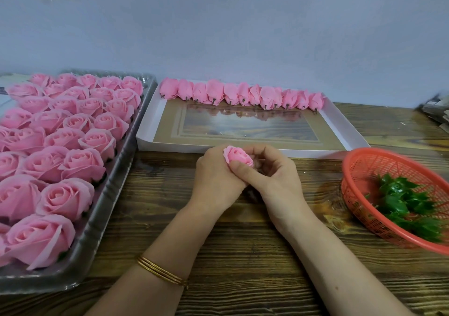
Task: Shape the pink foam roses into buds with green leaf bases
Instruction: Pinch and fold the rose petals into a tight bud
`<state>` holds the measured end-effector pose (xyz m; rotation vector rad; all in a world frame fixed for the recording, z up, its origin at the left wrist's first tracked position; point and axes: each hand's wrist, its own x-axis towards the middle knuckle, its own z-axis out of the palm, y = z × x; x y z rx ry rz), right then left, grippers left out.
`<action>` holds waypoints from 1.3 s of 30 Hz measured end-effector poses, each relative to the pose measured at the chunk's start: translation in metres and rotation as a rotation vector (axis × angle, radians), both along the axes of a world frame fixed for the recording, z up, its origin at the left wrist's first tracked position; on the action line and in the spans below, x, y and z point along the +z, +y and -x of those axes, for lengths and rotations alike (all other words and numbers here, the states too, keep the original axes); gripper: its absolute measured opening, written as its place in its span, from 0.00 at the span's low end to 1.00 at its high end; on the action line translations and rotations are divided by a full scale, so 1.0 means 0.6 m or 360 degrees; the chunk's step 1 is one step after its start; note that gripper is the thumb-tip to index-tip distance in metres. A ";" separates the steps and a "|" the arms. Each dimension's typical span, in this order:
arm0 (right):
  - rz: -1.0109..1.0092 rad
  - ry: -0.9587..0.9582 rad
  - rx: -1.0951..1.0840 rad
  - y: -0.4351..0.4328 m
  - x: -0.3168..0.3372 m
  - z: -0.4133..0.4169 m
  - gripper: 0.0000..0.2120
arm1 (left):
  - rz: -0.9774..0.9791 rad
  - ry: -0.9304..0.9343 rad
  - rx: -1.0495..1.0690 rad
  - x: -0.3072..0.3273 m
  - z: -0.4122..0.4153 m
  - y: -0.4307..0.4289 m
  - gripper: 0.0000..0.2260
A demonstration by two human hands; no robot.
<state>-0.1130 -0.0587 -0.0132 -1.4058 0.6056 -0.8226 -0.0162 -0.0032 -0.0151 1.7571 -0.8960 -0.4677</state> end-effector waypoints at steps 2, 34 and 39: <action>0.0005 -0.0002 0.0008 -0.002 0.001 0.001 0.12 | -0.0026 0.0013 -0.0029 0.000 -0.001 -0.001 0.06; -0.0285 -0.0154 0.0430 -0.021 0.016 0.013 0.09 | -0.0059 0.0544 -0.0765 0.024 -0.019 0.019 0.08; -0.0300 -0.0130 0.0597 -0.021 0.022 0.017 0.07 | -0.0142 0.0788 -0.1049 0.028 -0.032 0.026 0.10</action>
